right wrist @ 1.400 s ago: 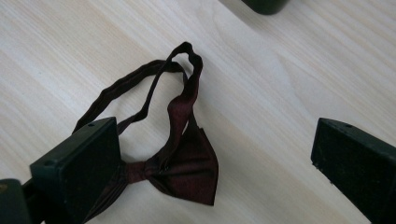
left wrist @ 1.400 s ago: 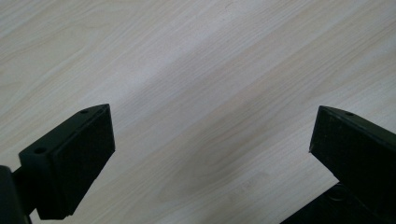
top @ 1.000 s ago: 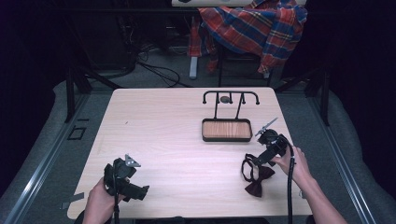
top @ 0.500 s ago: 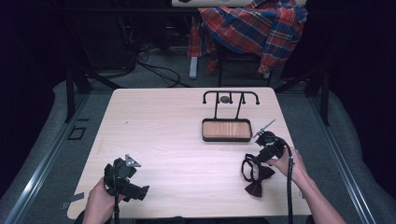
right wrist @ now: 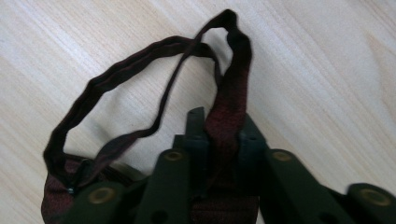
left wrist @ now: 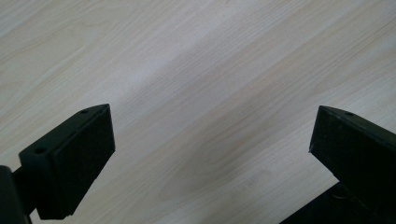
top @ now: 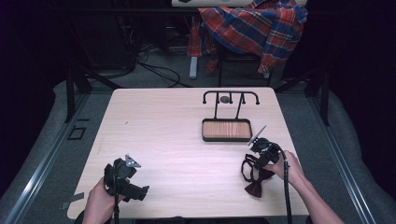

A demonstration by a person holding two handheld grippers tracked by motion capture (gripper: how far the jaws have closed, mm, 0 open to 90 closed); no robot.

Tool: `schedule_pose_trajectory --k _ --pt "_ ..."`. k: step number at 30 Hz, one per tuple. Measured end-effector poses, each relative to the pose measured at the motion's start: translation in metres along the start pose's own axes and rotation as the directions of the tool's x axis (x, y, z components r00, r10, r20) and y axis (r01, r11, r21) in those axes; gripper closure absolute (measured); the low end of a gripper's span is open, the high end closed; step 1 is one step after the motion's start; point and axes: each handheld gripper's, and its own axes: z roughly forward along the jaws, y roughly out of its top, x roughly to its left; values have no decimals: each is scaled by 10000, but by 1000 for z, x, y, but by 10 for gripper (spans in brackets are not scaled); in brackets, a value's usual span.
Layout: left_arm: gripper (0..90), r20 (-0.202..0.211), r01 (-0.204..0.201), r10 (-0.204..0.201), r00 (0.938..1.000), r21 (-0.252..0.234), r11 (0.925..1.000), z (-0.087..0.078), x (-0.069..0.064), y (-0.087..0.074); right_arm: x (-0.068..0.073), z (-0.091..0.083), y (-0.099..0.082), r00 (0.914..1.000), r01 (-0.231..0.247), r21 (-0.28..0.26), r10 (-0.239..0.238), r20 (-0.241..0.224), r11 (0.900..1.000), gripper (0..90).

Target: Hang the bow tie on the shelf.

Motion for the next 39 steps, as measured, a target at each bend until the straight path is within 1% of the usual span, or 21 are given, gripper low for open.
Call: schedule_pose_trajectory --k 1,2,4,5,6,7,8,9,15,17,19,20,22,23,24,25,28,29,30,38,39 --pt "1 9 8 -8 10000 0 10000 0 0 0 2 3 -3 9992 -388 -552 386 -62 9977 839" --pt "1 17 12 -12 10000 14 10000 0 0 0 1 -1 -1 9999 -160 -118 160 -26 9998 856" --pt "1 26 14 -14 10000 16 10000 0 1 0 0 -2 -2 9999 -107 -89 107 12 9999 875" --pt "1 27 7 -7 10000 12 10000 0 1 0 1 -1 -3 9996 -292 -277 292 -11 9992 878" --pt "1 31 4 -4 10000 6 10000 0 1 0 -1 -6 -1 9998 187 275 -190 104 9994 881" --pt "1 34 3 -3 10000 -2 10000 0 1 0 2 -3 -4 9996 -286 -338 287 13 9990 883" --pt "1 35 4 -4 10000 -11 10000 0 1 0 3 -4 -4 9992 -391 -452 393 31 9982 884" --pt "1 33 7 -7 10000 -6 10000 0 1 0 2 -8 -4 9998 -194 -249 196 51 9995 885" --pt "1 7 -31 31 10000 -9 10000 0 0 0 7 -20 -10 9995 -300 -817 309 94 9962 887" --pt "1 7 -34 34 10000 -16 10000 0 0 0 7 -25 -10 9996 -97 -728 116 254 9973 887" --pt "1 14 -21 21 10000 -15 10000 0 0 0 9 -27 -12 9993 -284 -1098 309 208 9935 887" --pt "1 14 -20 20 10000 -11 10000 0 0 0 12 -25 -14 9975 -665 -1683 697 131 9835 887" --pt "2 25 -15 15 10000 -11 10000 0 0 0 9 -32 -13 9988 -401 -1279 432 211 9910 887" --pt "1 41 -18 18 10000 7 10000 0 0 0 11 -30 -14 9964 -834 -1860 846 -16 9790 888" --pt "1 36 -2 2 10000 3 10000 0 0 0 9 -36 -13 9986 -518 -1470 534 68 9878 888" --pt "1 40 -12 12 10000 -5 10000 0 0 0 10 -37 -14 9979 -643 -1658 655 19 9841 888" --pt "1 31 -22 22 10000 -8 10000 0 0 0 10 -45 -14 9987 -435 -1640 474 195 9855 888" --pt "1 29 -18 18 10000 -11 10000 0 0 0 13 -42 -15 9955 -893 -2251 941 106 9702 887" --pt "1 38 -13 13 10000 -18 10000 0 0 0 11 -47 -14 9981 -468 -1809 532 308 9824 887" --pt "1 62 13 -13 10000 -20 10000 0 0 0 10 -56 -14 9957 -527 -2148 676 628 9752 888" --pt "1 68 21 -21 10000 -20 10000 0 1 0 10 -56 -14 9957 -629 -2272 765 515 9718 888"
